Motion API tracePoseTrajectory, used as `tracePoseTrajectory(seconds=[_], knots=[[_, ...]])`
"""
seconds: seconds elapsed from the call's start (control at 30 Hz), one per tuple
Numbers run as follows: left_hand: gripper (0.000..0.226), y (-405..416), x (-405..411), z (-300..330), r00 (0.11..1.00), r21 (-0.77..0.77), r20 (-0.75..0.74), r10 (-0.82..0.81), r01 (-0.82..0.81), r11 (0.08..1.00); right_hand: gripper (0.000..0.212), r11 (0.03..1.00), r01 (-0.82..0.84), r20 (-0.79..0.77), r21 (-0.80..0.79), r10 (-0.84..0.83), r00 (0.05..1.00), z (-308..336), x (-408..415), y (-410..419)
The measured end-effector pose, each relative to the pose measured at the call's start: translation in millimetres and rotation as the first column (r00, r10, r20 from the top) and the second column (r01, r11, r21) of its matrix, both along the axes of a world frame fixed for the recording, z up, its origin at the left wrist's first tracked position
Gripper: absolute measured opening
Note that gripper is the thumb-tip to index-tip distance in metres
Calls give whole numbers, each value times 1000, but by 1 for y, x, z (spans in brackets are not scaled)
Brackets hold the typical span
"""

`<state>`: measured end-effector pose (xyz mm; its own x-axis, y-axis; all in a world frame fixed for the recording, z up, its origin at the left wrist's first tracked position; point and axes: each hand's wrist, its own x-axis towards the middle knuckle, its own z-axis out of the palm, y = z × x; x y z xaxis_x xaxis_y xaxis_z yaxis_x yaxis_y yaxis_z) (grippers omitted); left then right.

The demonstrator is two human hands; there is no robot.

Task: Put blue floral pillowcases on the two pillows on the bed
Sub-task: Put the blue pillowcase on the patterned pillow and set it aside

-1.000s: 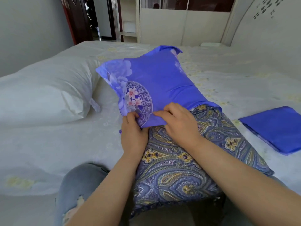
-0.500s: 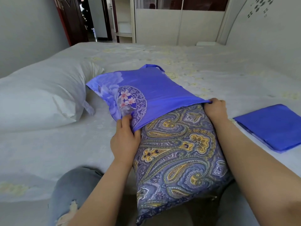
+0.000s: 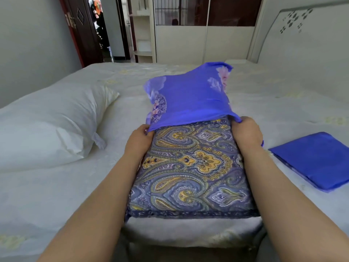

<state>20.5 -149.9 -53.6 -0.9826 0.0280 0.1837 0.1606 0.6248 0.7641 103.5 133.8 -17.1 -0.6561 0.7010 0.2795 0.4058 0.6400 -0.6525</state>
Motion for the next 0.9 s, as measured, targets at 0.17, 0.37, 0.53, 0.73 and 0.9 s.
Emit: tracePoseTrajectory(seconds=[0.17, 0.37, 0.53, 0.73, 0.9], knots=[[28, 40, -9, 32, 898, -464, -435, -59, -167, 870, 34, 914, 6, -12, 405, -1, 1000, -16, -11, -2], [30, 95, 1, 57, 747, -636, -490, -449, 47, 770, 29, 897, -176, -380, 406, 341, 860, -24, -11, -14], [20, 113, 23, 57, 470, -607, -723, -506, -83, 790, 30, 840, -151, -440, 521, 416, 796, -30, 0, -20], [23, 68, 23, 26, 601, -369, -773, -203, -165, 915, 34, 904, -98, -192, 415, 193, 962, -49, 14, 0], [31, 22, 38, -14, 816, 83, -514, 264, -259, 962, 33, 967, 78, -117, 242, -50, 992, -62, 18, 21]])
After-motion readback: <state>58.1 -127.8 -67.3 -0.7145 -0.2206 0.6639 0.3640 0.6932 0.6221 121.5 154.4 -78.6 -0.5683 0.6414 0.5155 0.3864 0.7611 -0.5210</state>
